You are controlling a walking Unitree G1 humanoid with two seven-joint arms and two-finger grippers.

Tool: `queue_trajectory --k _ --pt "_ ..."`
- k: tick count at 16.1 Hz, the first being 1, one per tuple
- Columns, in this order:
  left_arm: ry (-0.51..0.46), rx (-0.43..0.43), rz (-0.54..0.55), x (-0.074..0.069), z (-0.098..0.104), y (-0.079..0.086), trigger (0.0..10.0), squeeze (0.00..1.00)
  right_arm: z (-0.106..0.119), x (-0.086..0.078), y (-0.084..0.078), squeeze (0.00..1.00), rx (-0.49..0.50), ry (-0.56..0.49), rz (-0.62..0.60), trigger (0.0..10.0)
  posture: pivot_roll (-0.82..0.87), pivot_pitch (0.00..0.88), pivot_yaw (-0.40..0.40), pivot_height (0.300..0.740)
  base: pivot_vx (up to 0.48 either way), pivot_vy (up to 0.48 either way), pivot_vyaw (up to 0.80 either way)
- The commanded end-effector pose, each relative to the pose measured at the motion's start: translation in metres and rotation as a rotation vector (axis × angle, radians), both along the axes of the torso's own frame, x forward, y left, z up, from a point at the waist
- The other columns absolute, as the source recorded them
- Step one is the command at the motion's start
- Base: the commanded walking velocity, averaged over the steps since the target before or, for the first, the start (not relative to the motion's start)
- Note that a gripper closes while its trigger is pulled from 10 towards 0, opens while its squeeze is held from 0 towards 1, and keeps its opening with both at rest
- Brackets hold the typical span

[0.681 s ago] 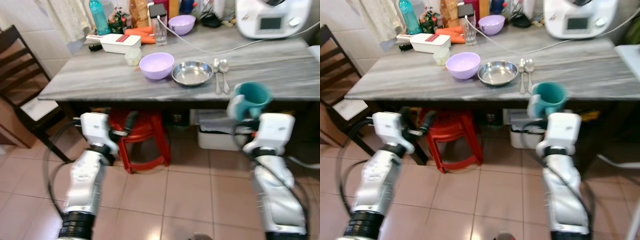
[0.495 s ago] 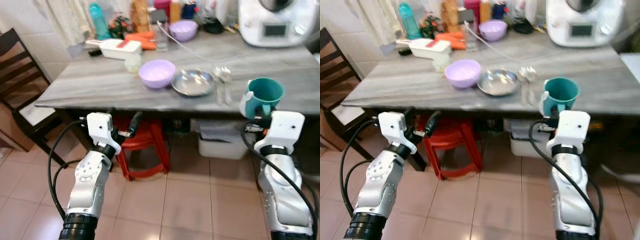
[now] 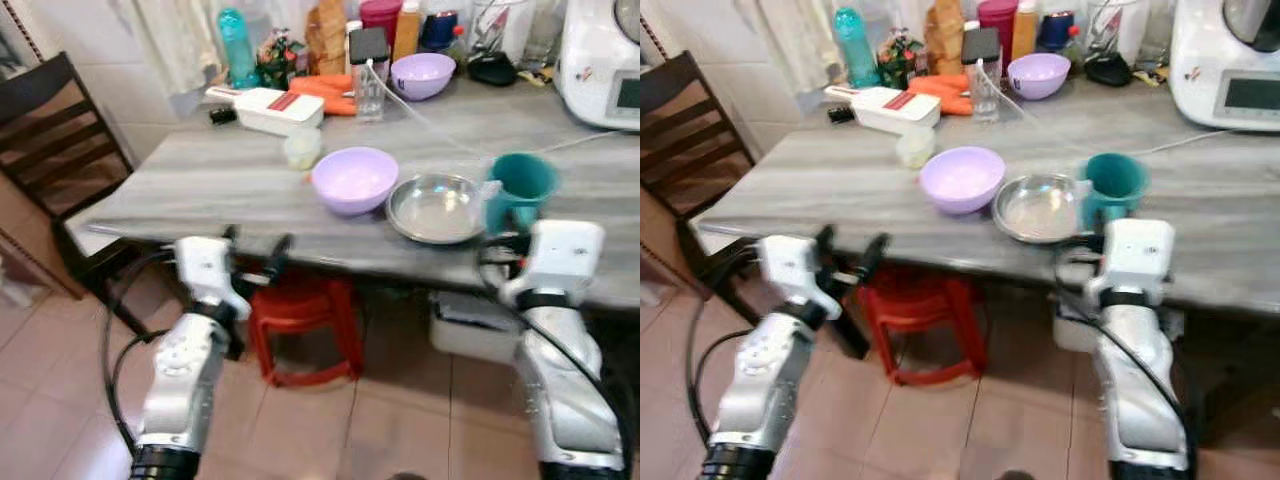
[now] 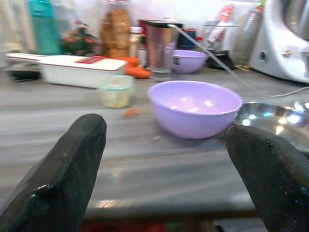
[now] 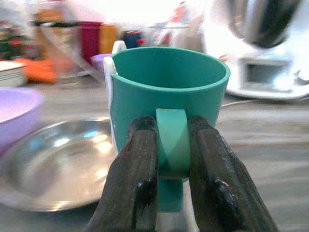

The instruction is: Setting the table

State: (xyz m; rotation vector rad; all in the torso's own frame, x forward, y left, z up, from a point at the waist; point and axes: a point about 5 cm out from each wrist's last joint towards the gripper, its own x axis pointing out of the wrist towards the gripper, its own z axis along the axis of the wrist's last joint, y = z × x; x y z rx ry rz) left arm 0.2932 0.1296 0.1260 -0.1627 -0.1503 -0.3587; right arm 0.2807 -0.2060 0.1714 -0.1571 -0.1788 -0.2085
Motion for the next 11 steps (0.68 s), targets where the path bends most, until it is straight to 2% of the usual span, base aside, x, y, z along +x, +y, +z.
queue_trajectory --k 1,6,11 --pt "-0.002 0.014 0.03 -0.0013 0.002 0.0102 10.0 0.0 0.0049 -0.0002 0.0076 0.0 -0.001 -0.021 0.029 10.0 -0.15 0.076 0.103 0.74 0.398 0.0 0.0" --pt "0.012 0.0 0.023 -0.004 0.0004 0.0085 10.0 0.0 0.0066 0.0021 0.008 0.0 -0.016 -0.021 0.027 10.0 -0.15 0.075 0.099 0.74 0.368 0.0 0.0" --pt "0.02 -0.001 0.001 -0.0101 -0.002 0.0077 10.0 0.0 0.0087 0.004 0.0028 0.0 -0.035 -0.022 0.018 10.0 -0.15 0.074 0.096 0.74 0.0 0.0 0.0"
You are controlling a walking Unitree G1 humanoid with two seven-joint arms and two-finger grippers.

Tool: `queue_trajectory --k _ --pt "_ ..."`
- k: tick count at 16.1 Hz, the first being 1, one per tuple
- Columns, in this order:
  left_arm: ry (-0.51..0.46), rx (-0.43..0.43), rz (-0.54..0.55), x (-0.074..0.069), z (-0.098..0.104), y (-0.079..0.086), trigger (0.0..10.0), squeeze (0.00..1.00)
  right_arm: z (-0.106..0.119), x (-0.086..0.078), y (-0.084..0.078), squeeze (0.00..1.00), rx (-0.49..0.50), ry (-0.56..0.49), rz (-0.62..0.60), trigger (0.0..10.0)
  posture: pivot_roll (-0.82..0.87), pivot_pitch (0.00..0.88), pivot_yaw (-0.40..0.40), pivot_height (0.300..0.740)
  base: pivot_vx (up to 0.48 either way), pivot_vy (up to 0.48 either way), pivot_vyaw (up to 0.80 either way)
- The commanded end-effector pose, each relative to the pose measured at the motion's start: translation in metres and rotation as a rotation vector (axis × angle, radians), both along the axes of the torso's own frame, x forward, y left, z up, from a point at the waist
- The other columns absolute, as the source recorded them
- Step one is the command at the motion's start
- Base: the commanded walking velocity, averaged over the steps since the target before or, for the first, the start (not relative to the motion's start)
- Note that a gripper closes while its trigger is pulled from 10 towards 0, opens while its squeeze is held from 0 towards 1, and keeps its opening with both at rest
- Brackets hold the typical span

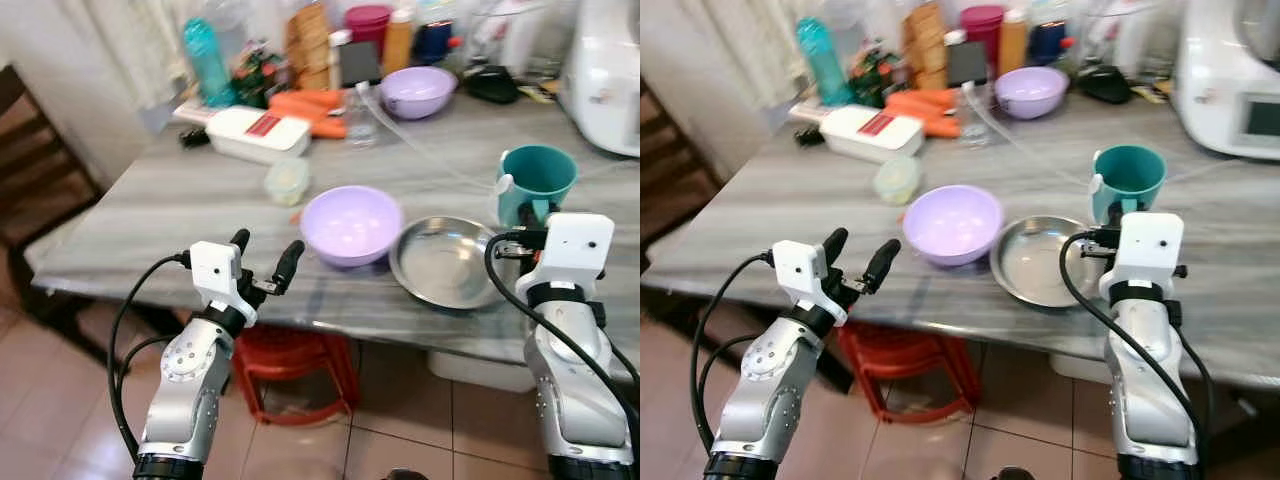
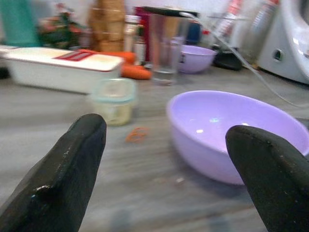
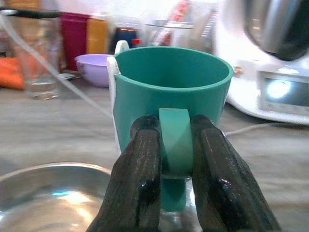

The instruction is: Setting the table

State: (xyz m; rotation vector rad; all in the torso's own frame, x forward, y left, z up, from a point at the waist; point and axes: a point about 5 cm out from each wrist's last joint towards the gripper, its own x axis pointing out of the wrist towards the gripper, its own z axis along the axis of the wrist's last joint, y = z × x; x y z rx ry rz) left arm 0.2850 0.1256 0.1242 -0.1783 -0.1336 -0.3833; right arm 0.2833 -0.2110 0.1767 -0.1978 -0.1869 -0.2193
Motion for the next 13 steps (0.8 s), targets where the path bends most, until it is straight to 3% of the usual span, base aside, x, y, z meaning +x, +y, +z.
queue_trajectory --k 1,3,6,8,13 --pt "-0.01 0.023 0.012 -0.005 0.0 0.011 10.0 0.0 0.003 0.002 0.006 0.0 0.004 -0.014 0.033 10.0 -0.15 0.073 0.094 0.74 0.0 0.0 0.0" --pt "0.003 0.018 -0.046 -0.013 -0.004 0.012 10.0 0.0 0.005 0.005 0.003 0.0 -0.007 -0.011 0.049 10.0 -0.15 0.073 0.094 0.74 0.0 0.0 0.0" --pt "0.046 0.011 -0.242 -0.03 -0.012 0.008 10.0 0.0 0.007 0.012 -0.011 0.0 -0.013 0.005 0.039 10.0 -0.15 0.069 0.089 0.74 0.0 0.0 0.0" --pt "0.058 0.017 -0.273 -0.032 -0.014 0.008 10.0 0.0 0.007 0.015 -0.016 0.0 -0.008 0.012 0.037 10.0 -0.14 0.067 0.09 0.74 0.0 0.0 0.0" --pt "0.081 0.004 -0.446 -0.038 -0.013 -0.001 10.0 0.0 0.008 0.04 -0.021 0.0 -0.044 0.048 0.125 10.0 -0.14 0.066 0.089 0.74 0.0 0.0 0.0"
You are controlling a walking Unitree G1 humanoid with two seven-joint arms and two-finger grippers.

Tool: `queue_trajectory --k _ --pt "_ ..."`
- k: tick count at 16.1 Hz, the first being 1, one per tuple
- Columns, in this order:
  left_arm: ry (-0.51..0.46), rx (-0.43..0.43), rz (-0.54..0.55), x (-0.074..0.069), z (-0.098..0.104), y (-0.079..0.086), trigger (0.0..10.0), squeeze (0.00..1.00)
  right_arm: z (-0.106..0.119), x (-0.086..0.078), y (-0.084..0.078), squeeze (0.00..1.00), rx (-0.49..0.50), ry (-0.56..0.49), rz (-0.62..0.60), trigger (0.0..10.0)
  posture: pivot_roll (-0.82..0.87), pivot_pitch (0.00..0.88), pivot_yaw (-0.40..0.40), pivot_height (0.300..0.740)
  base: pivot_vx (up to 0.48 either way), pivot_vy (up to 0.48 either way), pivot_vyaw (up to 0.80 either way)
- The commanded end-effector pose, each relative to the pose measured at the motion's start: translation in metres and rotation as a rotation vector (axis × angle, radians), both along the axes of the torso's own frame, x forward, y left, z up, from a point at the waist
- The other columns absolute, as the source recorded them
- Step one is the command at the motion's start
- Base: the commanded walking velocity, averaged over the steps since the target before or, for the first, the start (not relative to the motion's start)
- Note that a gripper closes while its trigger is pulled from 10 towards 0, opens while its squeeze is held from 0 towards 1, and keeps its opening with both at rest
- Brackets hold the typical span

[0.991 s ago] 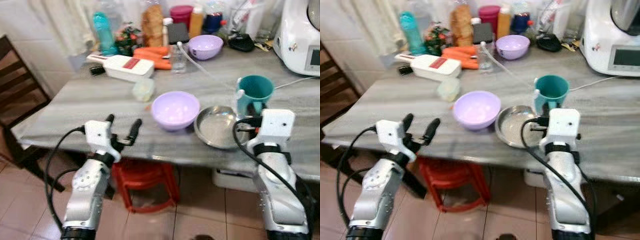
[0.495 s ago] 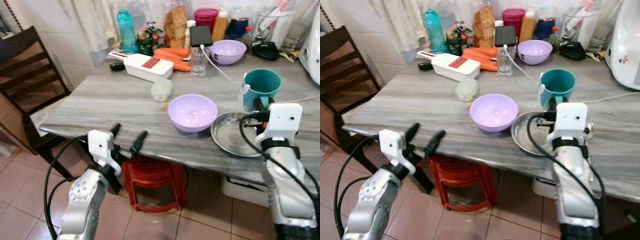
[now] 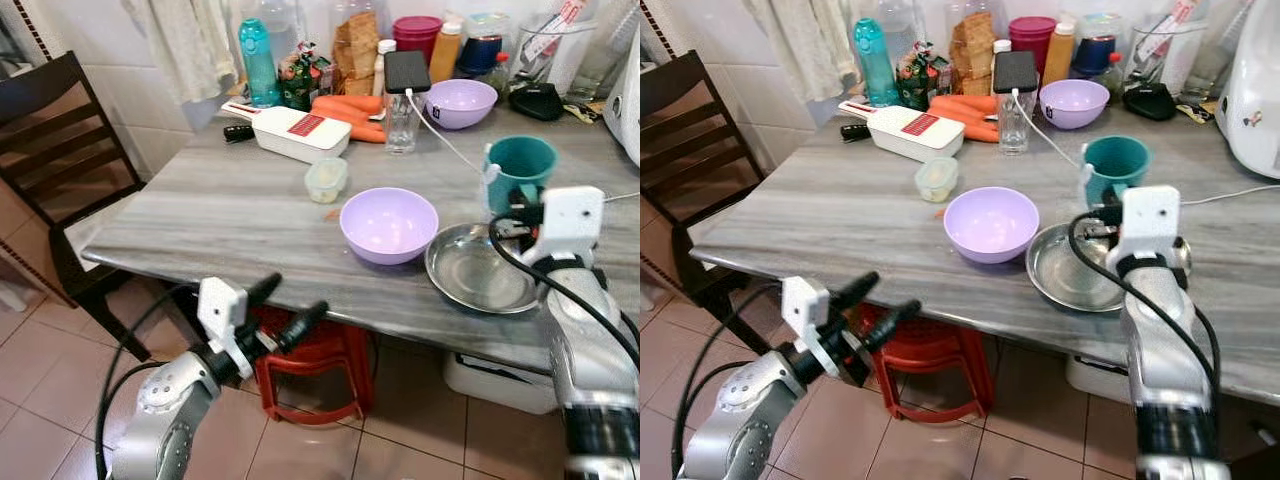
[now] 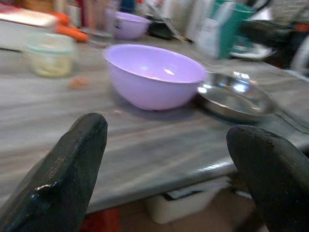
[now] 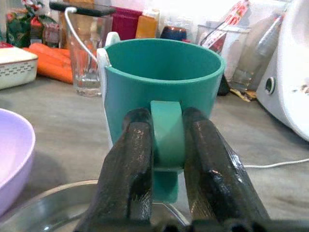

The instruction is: Setting the table

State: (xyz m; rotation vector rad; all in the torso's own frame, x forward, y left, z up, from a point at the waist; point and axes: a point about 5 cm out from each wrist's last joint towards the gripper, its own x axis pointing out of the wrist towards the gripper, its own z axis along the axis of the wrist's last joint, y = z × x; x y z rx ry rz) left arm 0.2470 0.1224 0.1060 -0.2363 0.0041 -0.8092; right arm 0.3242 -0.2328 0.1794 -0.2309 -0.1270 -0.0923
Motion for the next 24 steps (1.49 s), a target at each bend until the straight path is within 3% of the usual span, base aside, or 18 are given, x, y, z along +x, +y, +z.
queue_trajectory --k 1,9,12,17,18,19,24 --pt "-0.015 0.009 -0.032 -0.001 0.006 0.001 10.0 0.0 0.005 0.006 0.003 0.0 -0.01 -0.016 0.03 10.0 -0.13 0.068 0.09 0.74 0.0 0.0 0.0" --pt "-0.005 0.007 -0.073 -0.002 0.011 0.0 10.0 0.0 -0.003 0.027 0.002 0.0 -0.025 0.01 0.06 10.0 -0.12 0.091 0.098 0.74 0.0 0.0 0.0" --pt "-0.004 0.007 -0.085 -0.003 0.012 -0.002 10.0 0.0 -0.01 0.028 0.005 0.0 -0.023 0.02 0.07 10.0 -0.11 0.096 0.101 0.74 0.0 0.0 0.0" --pt "0.005 0.01 -0.084 -0.003 0.013 -0.003 10.0 0.0 -0.019 0.022 -0.007 0.0 -0.032 0.027 0.038 10.0 -0.12 0.096 0.106 0.74 0.0 0.0 0.0" --pt "0.004 0.009 -0.084 -0.002 0.013 -0.004 10.0 0.0 -0.02 0.021 -0.009 0.34 -0.032 0.027 0.032 10.0 -0.12 0.096 0.106 0.74 0.0 0.0 0.0" --pt "0.001 0.007 -0.084 -0.001 0.014 -0.005 10.0 0.0 -0.02 0.019 -0.014 1.0 -0.033 0.023 0.015 10.0 -0.12 0.095 0.108 0.74 0.0 0.0 0.0" --pt "0.003 0.005 -0.1 0.0 0.014 -0.006 10.0 0.0 -0.02 0.013 -0.023 1.0 -0.044 0.013 -0.03 10.0 -0.12 0.091 0.114 0.74 0.0 0.0 0.0"
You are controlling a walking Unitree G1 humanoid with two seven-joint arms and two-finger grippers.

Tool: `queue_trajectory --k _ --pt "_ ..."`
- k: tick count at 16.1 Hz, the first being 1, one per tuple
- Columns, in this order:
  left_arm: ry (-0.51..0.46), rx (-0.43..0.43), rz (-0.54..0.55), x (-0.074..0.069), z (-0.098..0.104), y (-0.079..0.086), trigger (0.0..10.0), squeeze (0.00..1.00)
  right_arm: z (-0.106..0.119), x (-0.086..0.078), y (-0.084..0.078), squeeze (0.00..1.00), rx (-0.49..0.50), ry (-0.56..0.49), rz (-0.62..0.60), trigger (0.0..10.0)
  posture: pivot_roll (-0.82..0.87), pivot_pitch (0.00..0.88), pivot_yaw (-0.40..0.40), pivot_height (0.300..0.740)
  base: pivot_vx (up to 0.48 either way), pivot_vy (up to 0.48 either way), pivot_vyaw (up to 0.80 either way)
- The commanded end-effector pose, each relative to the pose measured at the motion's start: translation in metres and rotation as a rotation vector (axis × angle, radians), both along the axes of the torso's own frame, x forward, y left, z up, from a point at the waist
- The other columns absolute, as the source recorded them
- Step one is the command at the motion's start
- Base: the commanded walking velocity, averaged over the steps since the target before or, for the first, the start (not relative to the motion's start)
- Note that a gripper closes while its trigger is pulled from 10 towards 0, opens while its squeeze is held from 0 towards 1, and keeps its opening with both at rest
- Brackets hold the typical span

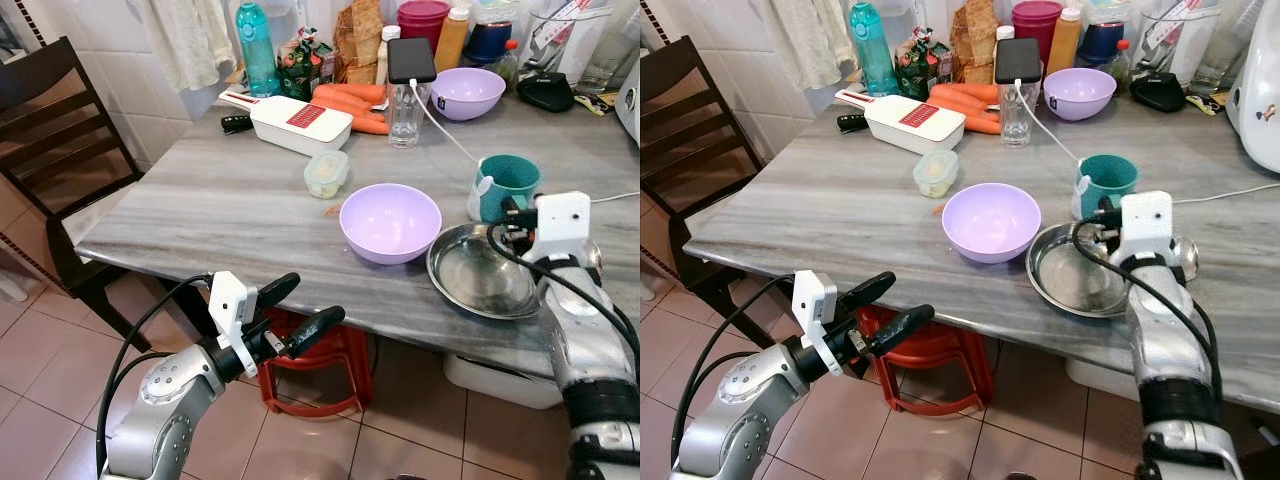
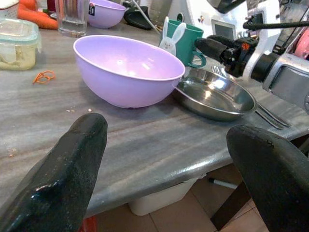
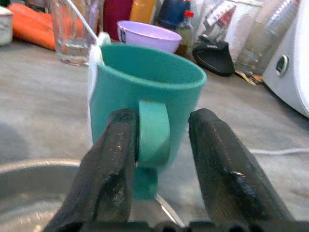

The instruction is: Setting the table

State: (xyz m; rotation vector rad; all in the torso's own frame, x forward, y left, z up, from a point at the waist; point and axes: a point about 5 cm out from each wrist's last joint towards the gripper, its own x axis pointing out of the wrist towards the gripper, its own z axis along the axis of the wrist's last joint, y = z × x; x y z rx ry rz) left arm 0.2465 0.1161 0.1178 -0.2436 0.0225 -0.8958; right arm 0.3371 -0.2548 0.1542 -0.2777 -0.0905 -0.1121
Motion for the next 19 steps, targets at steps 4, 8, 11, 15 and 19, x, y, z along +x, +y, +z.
queue_trajectory --k 4,8,11,15,19 --pt "-0.005 0.013 -0.014 0.002 0.002 0.001 10.0 0.0 0.008 -0.008 -0.01 1.0 -0.01 -0.042 -0.041 10.0 -0.13 0.088 0.119 0.74 0.0 0.0 0.0" --pt "-0.01 0.013 -0.014 0.004 0.003 0.0 10.0 0.0 0.014 -0.015 -0.013 1.0 -0.029 -0.058 -0.073 10.0 -0.13 0.082 0.123 0.74 0.0 0.0 0.0" --pt "-0.012 0.014 -0.012 0.005 0.003 -0.001 10.0 0.0 0.014 -0.019 -0.013 1.0 -0.028 -0.062 -0.081 10.0 -0.13 0.078 0.122 0.74 0.0 0.0 0.0" --pt "-0.009 0.011 -0.006 0.005 0.002 0.001 10.0 0.0 0.023 -0.025 -0.002 1.0 -0.043 -0.115 -0.054 10.0 -0.13 0.075 0.116 0.74 0.0 0.0 0.0" --pt "-0.01 0.003 0.005 0.004 0.001 0.002 10.0 0.0 0.028 -0.037 0.011 1.0 -0.095 -0.168 -0.056 10.0 -0.13 0.067 0.106 0.74 0.0 0.0 0.0"
